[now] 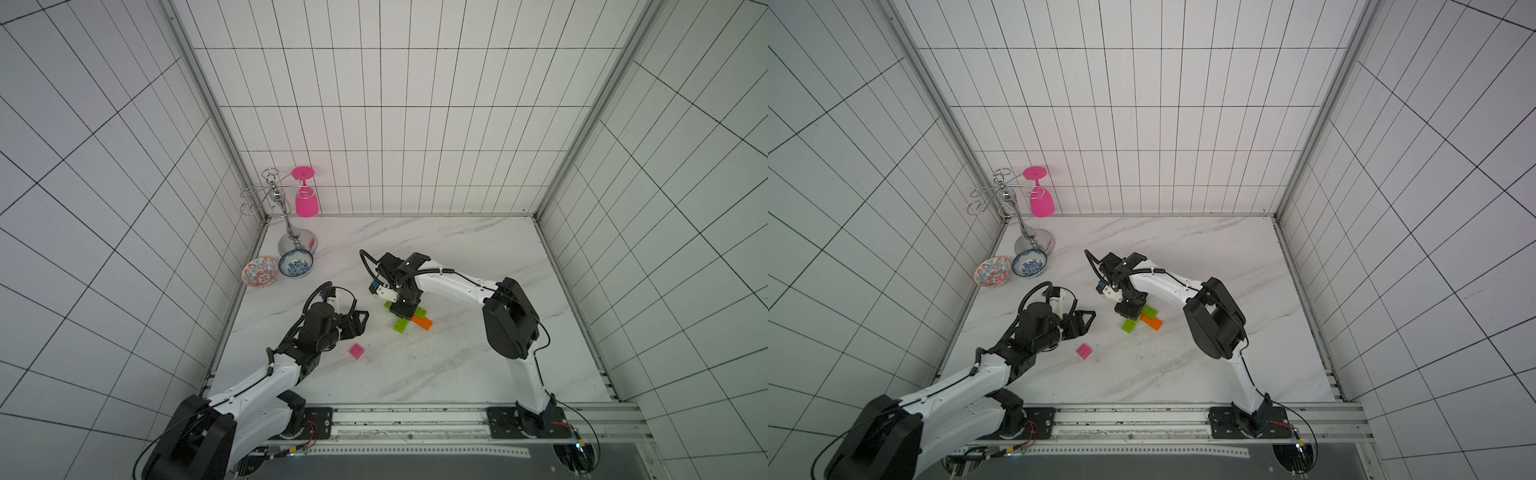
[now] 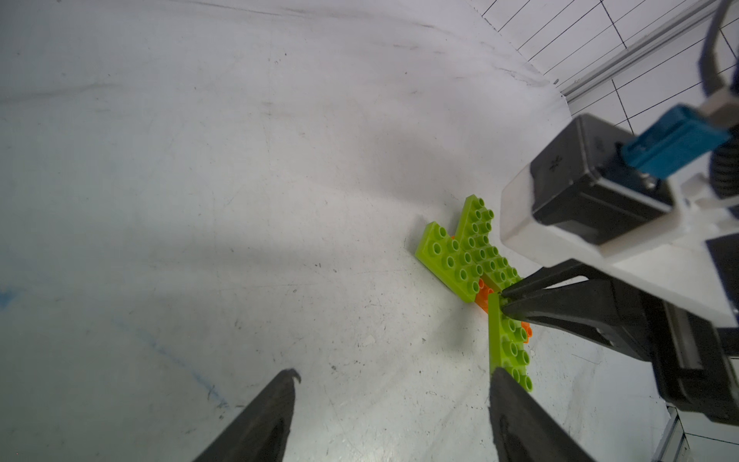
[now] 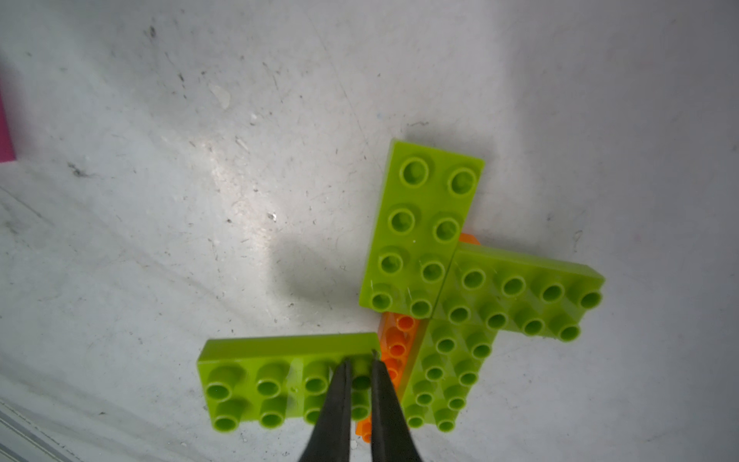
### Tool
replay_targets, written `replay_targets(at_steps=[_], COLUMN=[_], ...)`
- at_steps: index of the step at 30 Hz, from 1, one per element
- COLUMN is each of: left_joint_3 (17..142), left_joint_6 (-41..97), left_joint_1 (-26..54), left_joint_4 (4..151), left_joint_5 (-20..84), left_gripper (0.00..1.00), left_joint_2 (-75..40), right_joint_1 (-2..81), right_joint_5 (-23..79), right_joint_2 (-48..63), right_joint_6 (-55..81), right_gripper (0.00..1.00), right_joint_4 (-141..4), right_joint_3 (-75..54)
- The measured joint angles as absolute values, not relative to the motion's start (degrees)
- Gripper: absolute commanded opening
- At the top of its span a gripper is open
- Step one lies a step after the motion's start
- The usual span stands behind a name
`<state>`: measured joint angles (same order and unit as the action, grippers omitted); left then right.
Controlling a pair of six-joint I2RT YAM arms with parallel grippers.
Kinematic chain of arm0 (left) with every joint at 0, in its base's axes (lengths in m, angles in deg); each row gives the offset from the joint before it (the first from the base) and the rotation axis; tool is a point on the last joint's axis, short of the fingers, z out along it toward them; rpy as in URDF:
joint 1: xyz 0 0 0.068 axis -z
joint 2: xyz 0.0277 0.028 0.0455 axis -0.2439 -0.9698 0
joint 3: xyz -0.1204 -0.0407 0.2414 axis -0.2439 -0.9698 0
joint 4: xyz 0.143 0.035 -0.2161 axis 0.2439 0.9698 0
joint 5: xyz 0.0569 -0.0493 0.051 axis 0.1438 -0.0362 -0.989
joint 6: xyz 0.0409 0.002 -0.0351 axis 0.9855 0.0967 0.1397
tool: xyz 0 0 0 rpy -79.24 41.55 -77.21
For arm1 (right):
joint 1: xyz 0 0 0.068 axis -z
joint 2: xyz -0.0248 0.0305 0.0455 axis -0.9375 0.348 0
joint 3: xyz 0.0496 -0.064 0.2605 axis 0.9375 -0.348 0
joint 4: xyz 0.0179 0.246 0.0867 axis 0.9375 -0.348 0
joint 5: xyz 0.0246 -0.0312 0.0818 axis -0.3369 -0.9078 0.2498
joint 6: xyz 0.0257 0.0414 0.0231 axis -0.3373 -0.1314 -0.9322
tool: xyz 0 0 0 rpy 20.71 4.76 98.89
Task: Assemble a small pinwheel with lego
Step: Assemble the lego brick with the lego brick.
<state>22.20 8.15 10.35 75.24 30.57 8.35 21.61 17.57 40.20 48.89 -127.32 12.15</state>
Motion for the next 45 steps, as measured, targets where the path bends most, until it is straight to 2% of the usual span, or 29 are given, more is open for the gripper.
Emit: replay_targets(at_steps=[45], left_joint_3=[23.4], left_joint_6=[9.1], left_joint_1=[9.1], left_joint_4=[74.8], left_joint_5=[32.9], left_gripper=[0.78], left_joint_2=[5.3], right_joint_1=[23.2], right_joint_5=[16.2], right_joint_2=[43.3], right_joint_6=[49.9], right_gripper=[0.10], right_joint_4=[-127.4], right_joint_3=[14.1])
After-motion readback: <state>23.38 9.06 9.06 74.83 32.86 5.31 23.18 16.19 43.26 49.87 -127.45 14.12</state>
